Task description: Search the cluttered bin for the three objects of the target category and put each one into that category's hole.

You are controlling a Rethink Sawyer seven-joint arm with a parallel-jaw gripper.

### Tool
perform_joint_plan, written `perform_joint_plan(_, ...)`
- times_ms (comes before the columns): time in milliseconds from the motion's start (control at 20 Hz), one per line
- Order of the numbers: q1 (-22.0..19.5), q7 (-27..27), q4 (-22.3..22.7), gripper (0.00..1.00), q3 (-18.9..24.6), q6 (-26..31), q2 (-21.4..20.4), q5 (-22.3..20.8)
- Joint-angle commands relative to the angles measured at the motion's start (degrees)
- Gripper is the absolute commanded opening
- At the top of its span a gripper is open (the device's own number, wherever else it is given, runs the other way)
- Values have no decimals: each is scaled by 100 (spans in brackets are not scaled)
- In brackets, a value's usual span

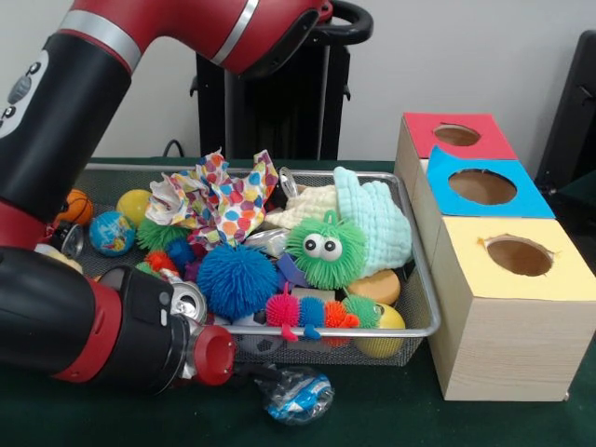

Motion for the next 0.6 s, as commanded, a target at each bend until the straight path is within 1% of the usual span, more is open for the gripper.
perform_joint_plan(50,93,-1564,664,100,-287,675,1023,-207)
perform_joint_plan(400,171,-1467,678,100,-212,904,1095,3)
perform_joint_plan(600,183,-1471,673,100,-207,937,1120,73)
